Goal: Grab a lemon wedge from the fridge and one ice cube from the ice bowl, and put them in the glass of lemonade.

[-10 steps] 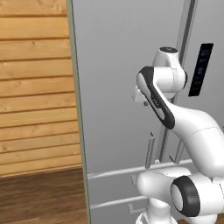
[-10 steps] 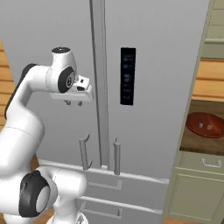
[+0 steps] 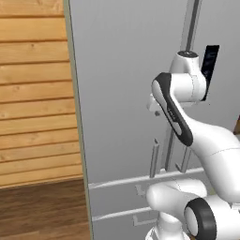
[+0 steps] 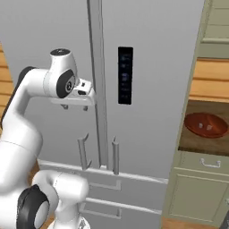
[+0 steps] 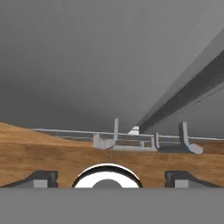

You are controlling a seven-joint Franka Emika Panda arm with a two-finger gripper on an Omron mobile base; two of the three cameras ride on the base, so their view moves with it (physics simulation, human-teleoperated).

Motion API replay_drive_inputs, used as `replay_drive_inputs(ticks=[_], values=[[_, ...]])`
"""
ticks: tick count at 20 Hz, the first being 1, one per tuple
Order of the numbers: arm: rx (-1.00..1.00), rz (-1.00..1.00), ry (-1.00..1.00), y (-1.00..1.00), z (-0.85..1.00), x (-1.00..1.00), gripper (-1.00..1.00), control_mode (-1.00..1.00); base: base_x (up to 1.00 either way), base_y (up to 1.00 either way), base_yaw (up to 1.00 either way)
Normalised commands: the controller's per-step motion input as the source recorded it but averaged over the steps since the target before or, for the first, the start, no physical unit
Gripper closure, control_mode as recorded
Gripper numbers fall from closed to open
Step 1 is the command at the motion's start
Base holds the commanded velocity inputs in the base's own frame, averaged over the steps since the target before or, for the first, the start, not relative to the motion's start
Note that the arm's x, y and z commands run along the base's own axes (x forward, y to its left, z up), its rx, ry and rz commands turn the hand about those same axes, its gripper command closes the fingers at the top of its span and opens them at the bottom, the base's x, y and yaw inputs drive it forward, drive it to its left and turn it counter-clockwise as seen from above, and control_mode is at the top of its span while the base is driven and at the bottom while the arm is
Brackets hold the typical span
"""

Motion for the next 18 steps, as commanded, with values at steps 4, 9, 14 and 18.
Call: replay_drive_inputs(ticks=[4,9,14,18], values=[[0.0,0.0,0.0,0.0,0.0,0.0,-1.0,1.0,-0.47,-0.93,-0.05],[0.0,0.0,0.0,0.0,0.0,0.0,-1.0,1.0,-0.09,-1.0,-0.04],[0.0,0.0,0.0,0.0,0.0,0.0,-1.0,1.0,0.03,-1.0,-0.01],[0.0,0.0,0.0,0.0,0.0,0.0,-1.0,1.0,0.33,-1.0,0.0]])
